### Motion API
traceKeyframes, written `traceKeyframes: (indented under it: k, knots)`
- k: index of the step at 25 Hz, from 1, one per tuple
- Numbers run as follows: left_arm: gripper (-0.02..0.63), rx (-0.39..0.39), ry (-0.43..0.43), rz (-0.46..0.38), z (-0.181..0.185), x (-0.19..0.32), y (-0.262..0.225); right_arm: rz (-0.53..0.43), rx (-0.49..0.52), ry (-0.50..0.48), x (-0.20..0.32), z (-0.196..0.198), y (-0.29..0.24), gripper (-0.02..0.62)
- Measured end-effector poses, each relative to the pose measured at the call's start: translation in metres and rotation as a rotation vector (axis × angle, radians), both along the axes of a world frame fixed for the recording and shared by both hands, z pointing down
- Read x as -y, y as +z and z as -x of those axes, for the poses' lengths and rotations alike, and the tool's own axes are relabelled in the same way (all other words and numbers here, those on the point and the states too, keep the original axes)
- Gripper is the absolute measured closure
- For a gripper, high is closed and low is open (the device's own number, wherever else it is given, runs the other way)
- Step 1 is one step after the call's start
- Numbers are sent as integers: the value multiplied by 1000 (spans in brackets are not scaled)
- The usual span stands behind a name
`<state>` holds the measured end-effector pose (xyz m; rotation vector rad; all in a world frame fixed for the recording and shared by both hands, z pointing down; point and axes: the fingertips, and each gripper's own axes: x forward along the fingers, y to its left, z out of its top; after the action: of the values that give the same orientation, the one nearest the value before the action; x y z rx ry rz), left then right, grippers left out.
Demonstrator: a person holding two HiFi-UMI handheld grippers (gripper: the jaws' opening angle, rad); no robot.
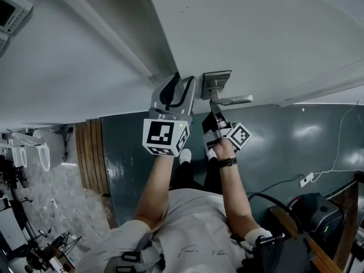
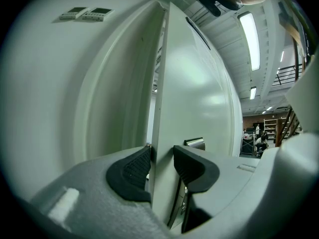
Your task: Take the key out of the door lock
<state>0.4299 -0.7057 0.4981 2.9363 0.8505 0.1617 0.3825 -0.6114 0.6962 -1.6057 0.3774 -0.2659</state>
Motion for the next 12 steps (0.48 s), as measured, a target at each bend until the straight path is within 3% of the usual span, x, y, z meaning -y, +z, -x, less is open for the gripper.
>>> traceKeyframes:
  k: [2, 7, 12]
  knots:
    - [453, 7, 3, 7, 0, 0, 1, 11, 10, -6, 0, 7, 1, 569]
    - [456, -1, 3, 11, -1, -1, 2, 143, 19, -49, -6, 52, 6, 571]
    - [468, -4, 51, -4, 0, 1, 10, 230, -5, -45, -21, 88, -1, 571]
